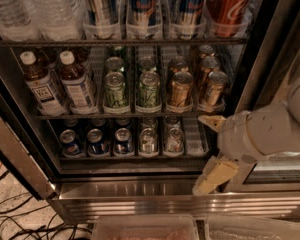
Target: Pick green can from middle shelf of fridge
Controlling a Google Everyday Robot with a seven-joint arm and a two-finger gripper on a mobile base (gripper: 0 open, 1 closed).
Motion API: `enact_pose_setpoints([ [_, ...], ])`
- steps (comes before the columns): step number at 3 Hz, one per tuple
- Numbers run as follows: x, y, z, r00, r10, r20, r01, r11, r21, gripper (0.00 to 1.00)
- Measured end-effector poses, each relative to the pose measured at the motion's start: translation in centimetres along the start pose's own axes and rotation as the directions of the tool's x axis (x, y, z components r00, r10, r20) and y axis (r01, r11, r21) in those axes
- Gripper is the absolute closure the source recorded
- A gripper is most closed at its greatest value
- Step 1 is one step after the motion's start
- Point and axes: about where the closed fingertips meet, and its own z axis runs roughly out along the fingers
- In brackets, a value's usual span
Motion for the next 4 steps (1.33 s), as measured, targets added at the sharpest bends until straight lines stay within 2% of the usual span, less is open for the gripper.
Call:
enact_pose_setpoints([
  [1, -2.3, 1.3, 1.9, 0.983, 0.043, 0.178, -0.046, 0.9989, 0.012, 0.0],
  [2, -6.0, 1.2, 3.0, 0.934, 0.133, 0.333, -0.136, 0.9906, -0.014, 0.0],
  [3, -9.3, 0.2, 3.6, 0.882, 0.216, 0.419, -0.229, 0.9733, -0.021, 0.0],
  [4, -9.8, 0.0, 3.5, 0.876, 0.221, 0.429, -0.237, 0.9715, -0.017, 0.0],
])
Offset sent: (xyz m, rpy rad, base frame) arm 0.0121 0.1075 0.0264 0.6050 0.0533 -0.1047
